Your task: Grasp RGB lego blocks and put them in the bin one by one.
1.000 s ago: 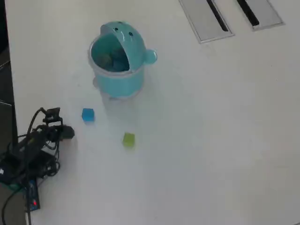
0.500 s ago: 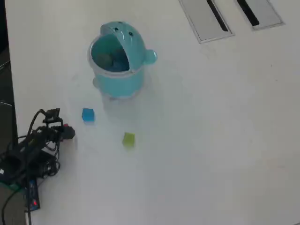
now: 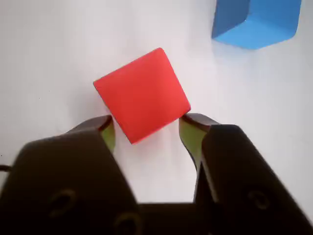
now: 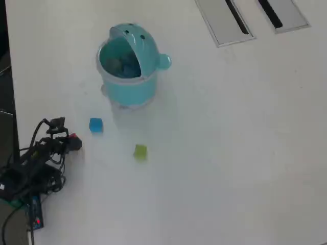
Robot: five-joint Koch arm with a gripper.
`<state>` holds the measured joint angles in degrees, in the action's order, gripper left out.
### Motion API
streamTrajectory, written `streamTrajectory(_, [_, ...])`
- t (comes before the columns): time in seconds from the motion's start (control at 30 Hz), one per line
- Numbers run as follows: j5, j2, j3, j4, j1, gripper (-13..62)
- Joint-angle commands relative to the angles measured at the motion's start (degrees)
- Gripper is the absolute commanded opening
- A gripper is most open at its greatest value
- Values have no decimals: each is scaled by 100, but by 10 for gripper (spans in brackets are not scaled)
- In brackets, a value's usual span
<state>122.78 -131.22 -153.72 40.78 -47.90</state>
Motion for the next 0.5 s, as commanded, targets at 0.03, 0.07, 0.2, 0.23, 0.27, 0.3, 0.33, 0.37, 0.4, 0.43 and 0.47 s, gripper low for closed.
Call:
streamTrajectory(0.03, [9, -272, 105, -650, 0, 281])
streamTrajectory(0.07, [26, -281, 123, -650, 18, 287])
streamTrajectory(0.2, [53, -272, 299, -686, 62, 294])
streamTrajectory(0.23, [53, -264, 316, -765, 70, 294])
streamTrajectory(0.27, [53, -264, 360, -800, 70, 294])
streamTrajectory(0.3, [53, -229, 396, -800, 70, 294])
streamTrajectory(0.33, [62, -176, 431, -817, 62, 294])
streamTrajectory(0.37, [62, -105, 448, -932, 53, 294])
streamTrajectory(0.4, [70, -70, 457, -984, 44, 294])
streamTrajectory(0.43, [97, 0, 475, -1046, 35, 294])
streamTrajectory(0.47, [141, 35, 475, -1107, 26, 295])
